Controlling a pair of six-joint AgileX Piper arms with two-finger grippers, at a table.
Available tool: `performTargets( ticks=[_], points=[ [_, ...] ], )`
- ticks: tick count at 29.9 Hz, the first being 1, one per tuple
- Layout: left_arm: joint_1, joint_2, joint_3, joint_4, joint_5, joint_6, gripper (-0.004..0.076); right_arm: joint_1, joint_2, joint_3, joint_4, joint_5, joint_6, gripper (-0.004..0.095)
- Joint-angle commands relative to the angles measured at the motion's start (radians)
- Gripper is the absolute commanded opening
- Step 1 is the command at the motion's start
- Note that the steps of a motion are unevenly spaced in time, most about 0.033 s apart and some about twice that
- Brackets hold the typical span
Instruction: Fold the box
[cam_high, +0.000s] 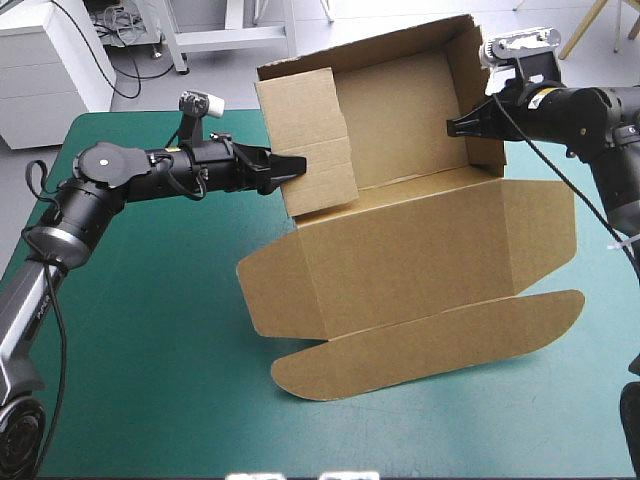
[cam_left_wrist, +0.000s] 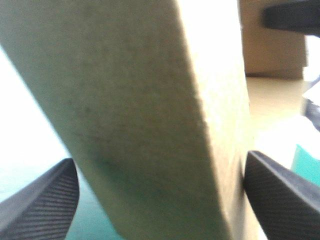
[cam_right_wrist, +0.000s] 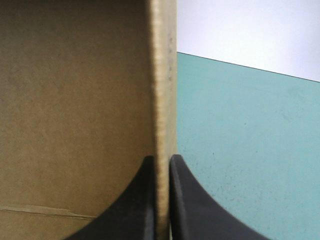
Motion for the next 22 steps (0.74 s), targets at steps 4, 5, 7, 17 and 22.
performTargets(
  ticks=[4,5,7,17,22],
  points=[
    [-0.120,-0.033,-0.180,0.400,-0.203,-0.405,0.0617,0.001,-0.036,-0.029,-0.034,-0.148,0.079,-0.0011],
    [-0.139,-0.028,-0.203,0.471,-0.205,-0.462,0.0607,0.001,-0.036,-0.029,-0.037,-0.157,0.086,-0.0011],
    [-0.171,-0.011,-0.243,0.604,-0.205,-0.570,0.0582,0.001,-0.034,-0.029,-0.037,-0.173,0.093,-0.0008],
    [-0.303,0.057,-0.325,0.936,-0.347,-0.931,0.0506,0.001,-0.032,-0.029,-0.043,-0.239,0.103,-0.0008],
    [-0.345,0.085,-0.330,0.986,-0.358,-0.950,0.0353,0.001,-0.032,-0.029,-0.041,-0.251,0.103,-0.0008]
  ],
)
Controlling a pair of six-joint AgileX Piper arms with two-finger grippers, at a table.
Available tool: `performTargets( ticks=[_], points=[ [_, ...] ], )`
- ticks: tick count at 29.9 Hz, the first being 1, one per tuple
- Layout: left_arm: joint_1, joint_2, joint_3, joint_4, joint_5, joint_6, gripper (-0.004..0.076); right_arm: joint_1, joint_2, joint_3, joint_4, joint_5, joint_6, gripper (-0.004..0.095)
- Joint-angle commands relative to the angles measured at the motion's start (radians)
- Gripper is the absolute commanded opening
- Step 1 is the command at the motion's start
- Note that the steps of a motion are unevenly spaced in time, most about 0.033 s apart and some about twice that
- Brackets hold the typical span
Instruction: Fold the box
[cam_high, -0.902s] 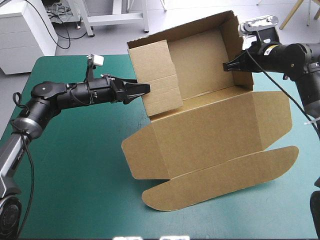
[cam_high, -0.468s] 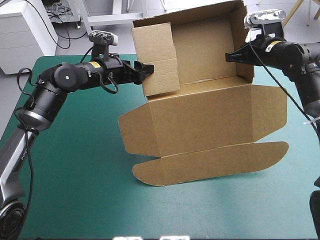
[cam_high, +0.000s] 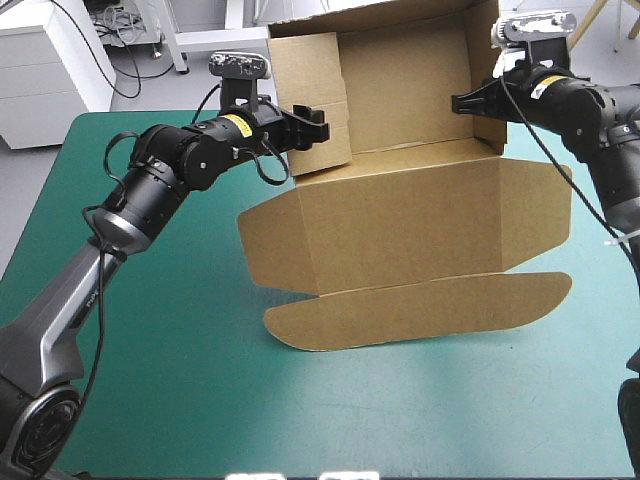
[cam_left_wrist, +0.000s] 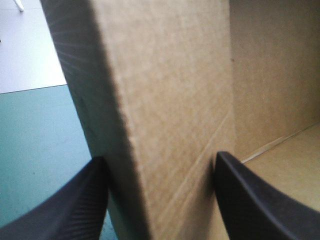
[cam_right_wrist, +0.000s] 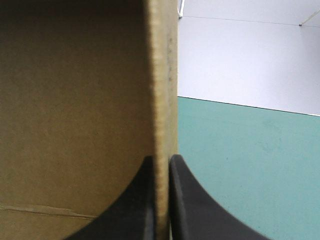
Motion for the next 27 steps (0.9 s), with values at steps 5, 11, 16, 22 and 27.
performTargets(
  ticks=[5,11,16,22,27],
  points=[
    [-0.051,-0.016,-0.036,0.016,-0.111,-0.022,0.0150,0.001,-0.041,-0.029,0.024,-0.090,0.002,-0.0008],
    [-0.053,-0.014,-0.036,0.018,-0.136,-0.018,-0.0008,0.001,-0.041,-0.029,0.026,-0.071,0.002,-0.0008],
    [-0.053,-0.004,-0.036,0.038,-0.114,-0.016,-0.0008,0.001,-0.040,-0.029,0.026,-0.033,0.006,-0.0008],
    [-0.020,0.022,-0.036,0.063,0.015,-0.016,-0.0010,0.001,-0.002,-0.029,0.037,0.119,0.022,-0.0008],
    [0.038,0.055,-0.036,0.057,0.147,0.003,-0.0009,0.001,0.082,-0.029,0.075,0.306,0.010,-0.0010]
  ],
)
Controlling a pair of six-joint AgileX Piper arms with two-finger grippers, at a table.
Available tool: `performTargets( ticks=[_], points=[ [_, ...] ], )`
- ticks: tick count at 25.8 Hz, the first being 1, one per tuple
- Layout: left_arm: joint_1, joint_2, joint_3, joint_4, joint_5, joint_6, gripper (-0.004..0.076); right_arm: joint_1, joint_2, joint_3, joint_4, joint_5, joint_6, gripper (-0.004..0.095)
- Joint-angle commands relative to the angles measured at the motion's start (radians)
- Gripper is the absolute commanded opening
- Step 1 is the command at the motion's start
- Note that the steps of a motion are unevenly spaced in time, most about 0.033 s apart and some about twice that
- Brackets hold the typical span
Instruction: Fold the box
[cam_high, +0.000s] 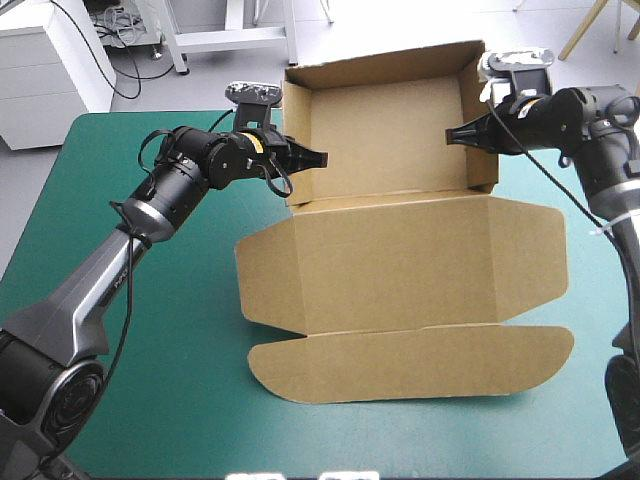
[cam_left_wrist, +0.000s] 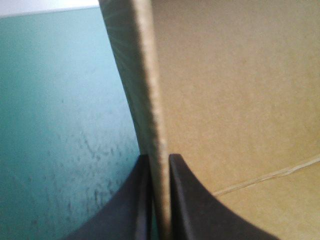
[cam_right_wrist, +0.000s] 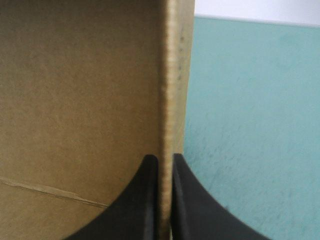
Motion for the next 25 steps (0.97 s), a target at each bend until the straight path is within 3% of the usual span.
performTargets(
  ticks=[1,5,20,22,24,25],
  points=[
    [0.028,-0.025,-0.035,-0.022,-0.003,0.064,-0.0009,0.003,0.025,-0.029,0.076,0.076,-0.023,-0.0010],
    [0.036,0.019,-0.035,-0.011,0.070,0.089,-0.0009,0.003,0.102,-0.029,0.107,0.106,-0.023,-0.0009],
    [0.036,0.174,-0.035,-0.074,0.193,0.112,-0.0008,0.003,0.266,-0.029,0.091,0.197,-0.027,-0.0008],
    [0.036,0.176,-0.035,-0.074,0.195,0.112,0.0034,0.003,0.267,-0.029,0.067,0.197,-0.027,-0.0006],
    [0.036,0.176,-0.035,-0.074,0.203,0.112,0.0146,0.003,0.267,-0.029,0.040,0.208,-0.050,0.0055],
    [0.036,0.176,-0.037,-0.074,0.207,0.121,0.0270,0.003,0.267,-0.029,0.039,0.210,-0.057,0.0159]
  ],
)
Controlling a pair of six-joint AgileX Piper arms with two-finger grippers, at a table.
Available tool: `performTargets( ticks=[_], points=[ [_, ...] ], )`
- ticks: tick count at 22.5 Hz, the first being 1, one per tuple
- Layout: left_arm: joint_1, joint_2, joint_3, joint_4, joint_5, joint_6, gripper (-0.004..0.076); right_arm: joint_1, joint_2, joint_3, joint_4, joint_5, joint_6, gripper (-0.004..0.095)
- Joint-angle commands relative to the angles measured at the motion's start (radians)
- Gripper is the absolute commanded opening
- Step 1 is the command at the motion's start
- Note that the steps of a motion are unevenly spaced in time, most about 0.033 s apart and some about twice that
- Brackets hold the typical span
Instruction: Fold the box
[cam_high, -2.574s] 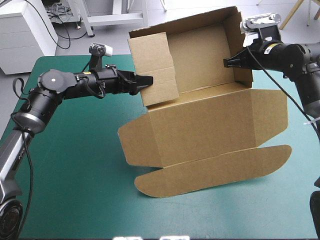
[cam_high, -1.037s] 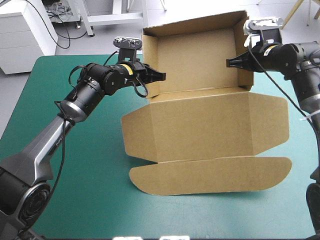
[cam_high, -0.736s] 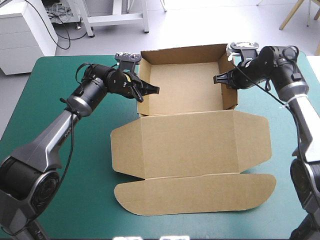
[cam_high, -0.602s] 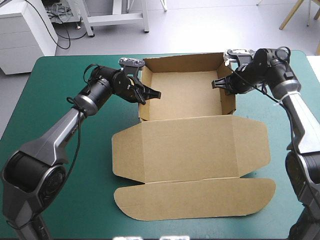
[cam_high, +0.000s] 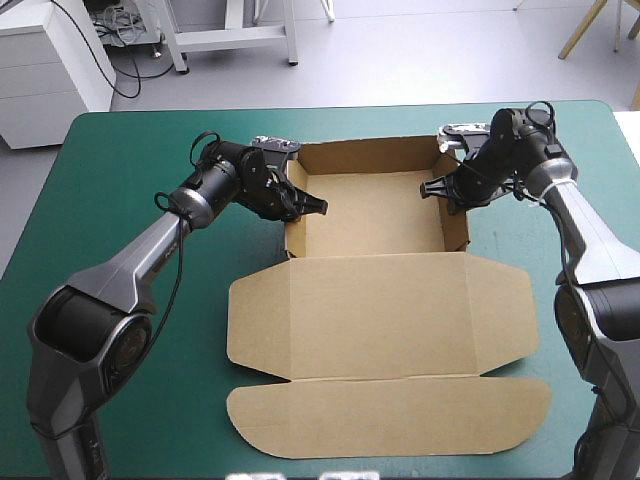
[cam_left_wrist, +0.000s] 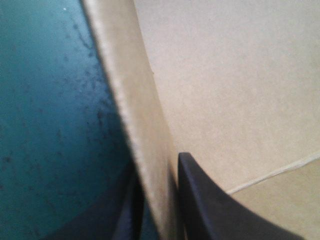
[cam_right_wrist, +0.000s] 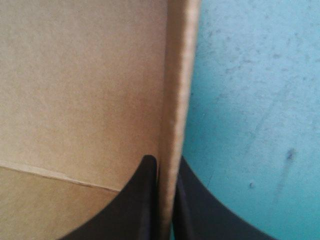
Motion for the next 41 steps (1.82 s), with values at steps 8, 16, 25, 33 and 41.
performTargets(
  ticks=[8,16,25,33,41],
  points=[
    [-0.005,-0.051,-0.106,0.009,0.037,0.040,0.0659,0.000,-0.062,-0.032,0.013,0.016,-0.029,0.0880],
    [-0.005,-0.057,-0.272,0.062,0.250,0.070,0.0658,-0.002,-0.209,-0.032,-0.058,-0.005,-0.036,0.0877],
    [-0.005,-0.240,-0.290,0.062,0.307,0.181,0.0658,-0.002,-0.397,-0.032,-0.065,-0.067,-0.040,0.0877],
    [-0.005,-0.556,-0.111,0.051,0.338,0.286,0.0175,-0.002,-0.371,-0.029,-0.057,-0.069,-0.040,0.0877],
    [-0.005,-0.871,0.342,0.059,0.318,0.314,-0.0010,-0.002,-0.223,-0.029,-0.046,-0.075,-0.040,0.0877]
  ],
)
